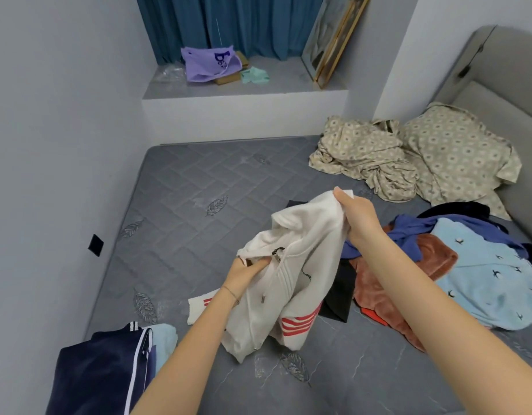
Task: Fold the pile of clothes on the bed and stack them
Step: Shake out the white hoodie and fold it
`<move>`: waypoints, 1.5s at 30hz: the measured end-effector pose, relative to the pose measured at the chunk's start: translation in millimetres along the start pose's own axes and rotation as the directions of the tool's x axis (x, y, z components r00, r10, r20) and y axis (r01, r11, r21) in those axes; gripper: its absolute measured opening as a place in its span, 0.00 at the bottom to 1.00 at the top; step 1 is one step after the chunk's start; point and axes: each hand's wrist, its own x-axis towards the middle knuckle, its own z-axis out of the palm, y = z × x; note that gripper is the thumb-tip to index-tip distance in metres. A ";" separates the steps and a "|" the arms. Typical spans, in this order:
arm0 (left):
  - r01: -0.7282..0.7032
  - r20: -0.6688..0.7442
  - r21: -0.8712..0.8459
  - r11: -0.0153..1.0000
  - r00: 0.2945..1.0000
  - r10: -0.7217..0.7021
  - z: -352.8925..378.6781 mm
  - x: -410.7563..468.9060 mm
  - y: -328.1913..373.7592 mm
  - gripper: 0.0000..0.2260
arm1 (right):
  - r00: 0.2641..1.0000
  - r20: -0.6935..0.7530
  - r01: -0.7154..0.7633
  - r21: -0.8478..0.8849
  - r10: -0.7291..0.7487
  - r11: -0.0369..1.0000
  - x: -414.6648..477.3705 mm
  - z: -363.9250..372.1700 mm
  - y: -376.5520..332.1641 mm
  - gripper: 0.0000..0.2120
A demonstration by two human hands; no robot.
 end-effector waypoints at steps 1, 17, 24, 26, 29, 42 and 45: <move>0.001 0.004 0.002 1.000 1.000 -0.001 -3.8 0.0 -1.7 0.13 | 1.000 -0.023 0.004 -0.059 -0.006 0.998 4.9 -3.5 5.8 0.14; -0.022 0.019 0.502 0.865 1.000 0.014 -49.5 -19.4 -12.3 0.09 | 0.982 0.186 0.124 -0.705 0.014 0.698 41.1 -37.4 109.6 0.17; 0.184 0.116 0.318 0.930 0.966 -0.231 -66.9 -33.3 -11.3 0.06 | 0.793 0.553 -0.013 -0.406 0.257 0.914 45.6 -43.8 112.3 0.24; 0.240 0.120 0.264 0.934 0.953 -0.278 -68.2 -38.4 -18.1 0.07 | 0.748 0.592 0.058 -0.508 0.300 0.859 49.2 -45.9 118.3 0.34; 0.234 0.068 0.198 0.952 0.966 -0.251 -65.5 -44.4 -27.5 0.15 | 0.792 0.550 0.230 -0.669 0.263 0.707 47.8 -39.9 138.8 0.31; 0.276 0.191 0.056 0.959 0.940 -0.282 -78.1 -54.5 -35.0 0.16 | 0.951 0.284 0.306 -0.822 -0.121 0.481 14.4 2.4 197.0 0.08; 0.279 0.210 0.061 0.958 0.935 -0.286 -90.2 -56.8 -33.0 0.24 | 0.947 0.159 0.269 -0.867 -0.278 0.419 2.0 21.4 183.8 0.05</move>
